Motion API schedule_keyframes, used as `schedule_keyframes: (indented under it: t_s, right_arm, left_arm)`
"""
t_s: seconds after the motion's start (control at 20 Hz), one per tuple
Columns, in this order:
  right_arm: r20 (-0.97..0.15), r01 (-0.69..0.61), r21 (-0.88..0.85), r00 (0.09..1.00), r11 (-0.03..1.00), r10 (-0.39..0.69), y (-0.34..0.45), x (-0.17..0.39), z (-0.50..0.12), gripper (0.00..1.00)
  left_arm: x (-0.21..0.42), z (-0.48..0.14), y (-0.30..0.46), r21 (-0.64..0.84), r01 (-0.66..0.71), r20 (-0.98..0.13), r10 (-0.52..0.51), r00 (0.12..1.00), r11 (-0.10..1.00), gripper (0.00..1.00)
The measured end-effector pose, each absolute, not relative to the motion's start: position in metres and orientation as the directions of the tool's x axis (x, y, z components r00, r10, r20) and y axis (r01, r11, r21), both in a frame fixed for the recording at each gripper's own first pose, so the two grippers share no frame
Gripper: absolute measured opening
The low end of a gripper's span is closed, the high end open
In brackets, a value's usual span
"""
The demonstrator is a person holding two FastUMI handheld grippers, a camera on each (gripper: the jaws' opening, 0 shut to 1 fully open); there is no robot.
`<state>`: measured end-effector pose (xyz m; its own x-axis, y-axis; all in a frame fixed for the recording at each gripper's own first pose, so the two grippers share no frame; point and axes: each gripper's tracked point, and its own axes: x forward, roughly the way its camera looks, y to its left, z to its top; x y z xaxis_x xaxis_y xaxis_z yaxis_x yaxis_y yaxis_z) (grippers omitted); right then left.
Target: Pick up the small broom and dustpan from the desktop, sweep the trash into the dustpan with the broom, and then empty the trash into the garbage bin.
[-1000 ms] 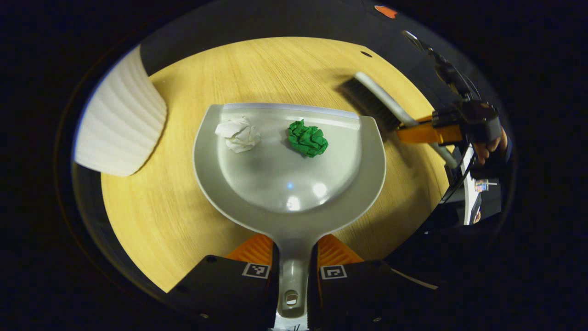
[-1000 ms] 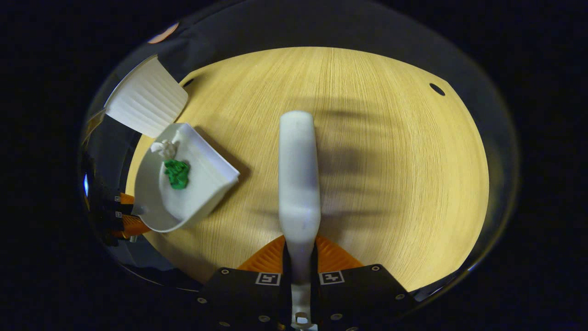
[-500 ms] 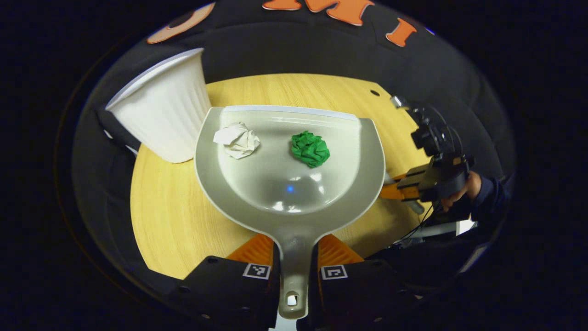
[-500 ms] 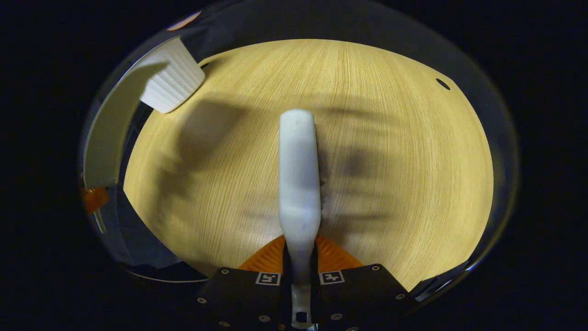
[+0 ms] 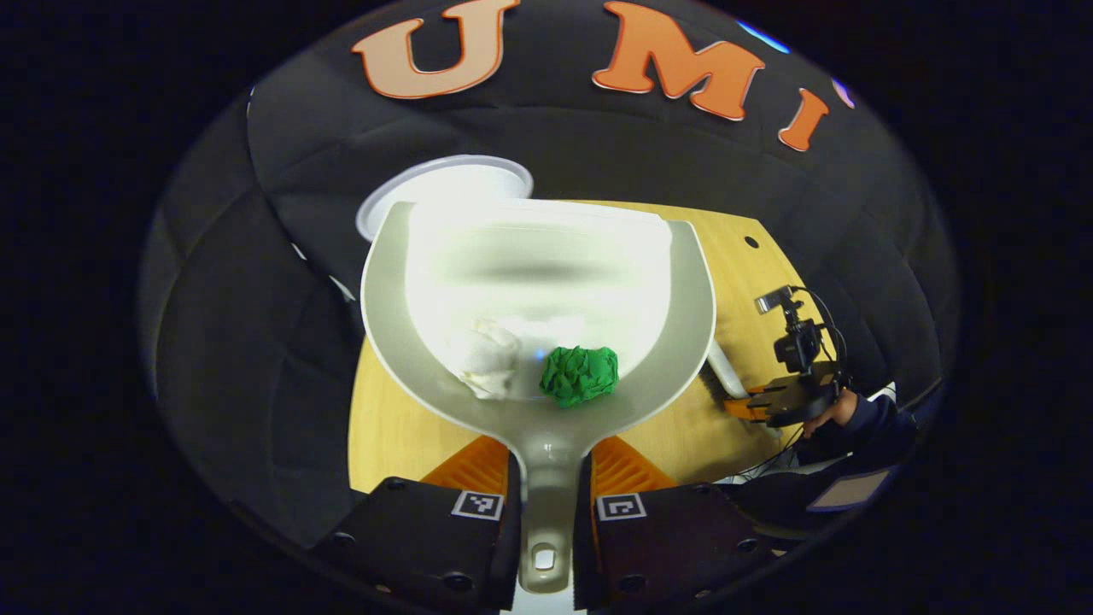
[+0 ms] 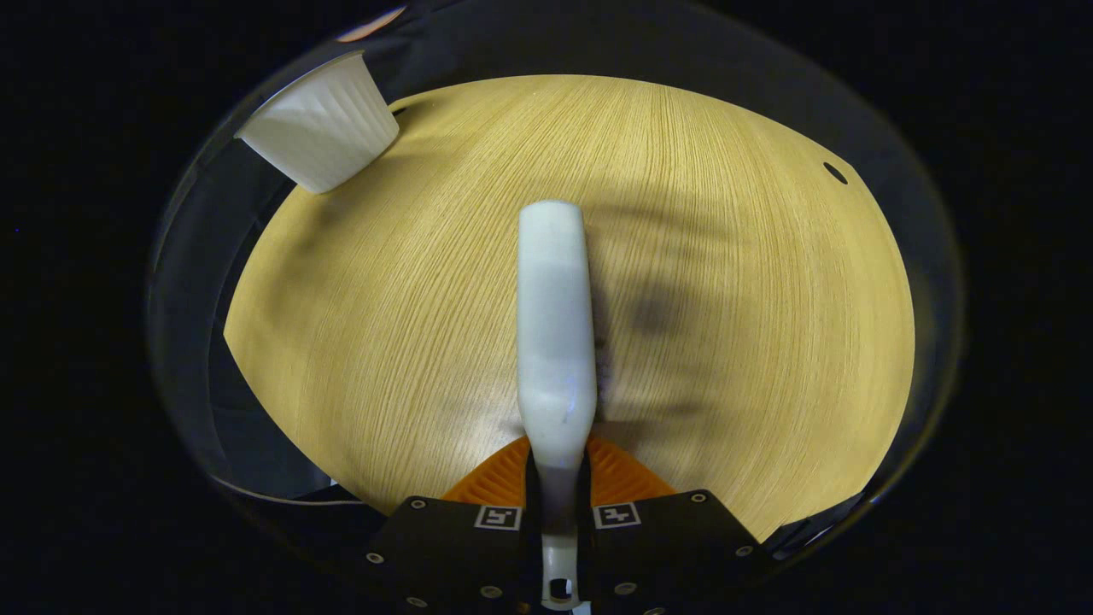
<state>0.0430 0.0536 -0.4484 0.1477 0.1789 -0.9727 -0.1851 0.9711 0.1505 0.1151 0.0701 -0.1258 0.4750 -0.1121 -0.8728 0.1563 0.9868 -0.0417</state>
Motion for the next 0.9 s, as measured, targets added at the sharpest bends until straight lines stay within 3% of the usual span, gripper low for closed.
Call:
schedule_keyframes:
  t_s: [0.15,0.4,0.6,0.9]
  right_arm:
    - [-0.973,-0.166,0.153,0.148,0.974,0.178,0.055,0.041,-0.449,0.16]
    - [-0.976,-0.156,0.152,0.134,0.976,0.173,0.057,0.038,-0.448,0.16]
    - [-0.978,-0.107,0.161,0.118,0.981,0.173,0.06,0.038,-0.448,0.16]
    - [-0.979,-0.056,0.167,0.105,0.984,0.173,0.058,0.049,-0.448,0.16]
  left_arm:
    - [0.152,-0.108,0.135,0.06,0.106,-0.861,-0.002,0.508,0.993,0.25]
    - [0.222,-0.086,0.229,0.351,0.184,-0.834,0.217,0.507,0.918,0.25]
    - [0.267,-0.085,0.253,0.513,0.339,-0.81,0.314,0.494,0.789,0.25]
    - [0.308,-0.072,0.29,0.708,0.512,-0.706,0.454,0.544,0.487,0.25]
